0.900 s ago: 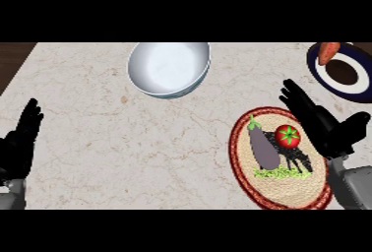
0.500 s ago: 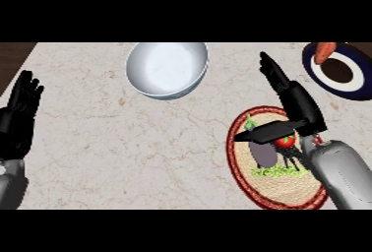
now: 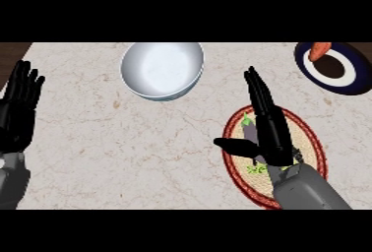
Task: Pick the tomato from the placemat and place it in the bowl
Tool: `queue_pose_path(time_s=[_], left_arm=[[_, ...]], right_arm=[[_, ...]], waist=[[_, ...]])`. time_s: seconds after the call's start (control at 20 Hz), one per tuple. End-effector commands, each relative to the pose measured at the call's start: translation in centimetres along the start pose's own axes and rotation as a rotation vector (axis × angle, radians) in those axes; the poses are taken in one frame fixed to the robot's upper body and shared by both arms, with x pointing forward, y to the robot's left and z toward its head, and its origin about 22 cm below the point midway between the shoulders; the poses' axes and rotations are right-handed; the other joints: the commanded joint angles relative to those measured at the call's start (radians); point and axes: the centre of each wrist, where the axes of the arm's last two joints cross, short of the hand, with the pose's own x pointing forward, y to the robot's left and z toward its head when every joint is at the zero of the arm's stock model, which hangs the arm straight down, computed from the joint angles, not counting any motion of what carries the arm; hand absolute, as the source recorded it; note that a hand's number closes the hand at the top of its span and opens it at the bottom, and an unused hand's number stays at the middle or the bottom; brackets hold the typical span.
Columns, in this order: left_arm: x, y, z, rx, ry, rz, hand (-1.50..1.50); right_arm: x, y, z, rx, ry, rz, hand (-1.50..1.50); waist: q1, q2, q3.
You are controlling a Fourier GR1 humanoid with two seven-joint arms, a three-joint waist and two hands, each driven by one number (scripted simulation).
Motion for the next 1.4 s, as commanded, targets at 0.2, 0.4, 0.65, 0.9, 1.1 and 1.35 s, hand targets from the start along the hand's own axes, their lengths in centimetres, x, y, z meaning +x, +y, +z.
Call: queue_pose_path(time_s=[0.2,0.4,0.65,0.9,1.1,1.35], left_arm=[[0.2,0.1,0.0,0.002,0.019,0.008,0.0],[0.9,0.8,0.3,0.015,0.005,0.005,0.0],[0.7,1.4,-0.2,0.01,-0.008,-0.003,0.0],[1.0,0.7,-0.1,-0.008,-0.013,0.012,0.0],[0.5,1.0,0.3,-0.007,-0.003,0.012,0.0],[0.9,0.1,-0.1,-0.018,-0.018,0.023,0.0]], right_arm=[[4.0,-3.6,-0.7,0.002,0.149,0.352,-1.5],[5.7,-5.7,-0.5,0.147,0.312,0.508,-1.5],[8.9,-7.0,0.5,0.379,0.44,0.624,-1.5],[10.2,-7.8,0.7,0.538,0.527,0.715,-1.5],[12.1,-9.3,0.1,0.522,0.562,0.701,-1.5],[9.7,-9.1,-0.9,0.527,0.617,0.692,-1.5]], waist=[[-0.035,-0.01,-0.002],[-0.021,-0.013,-0.002],[-0.017,-0.001,-0.001],[0.001,0.003,0.001],[0.007,0.003,0.0],[0.018,0.011,0.003]])
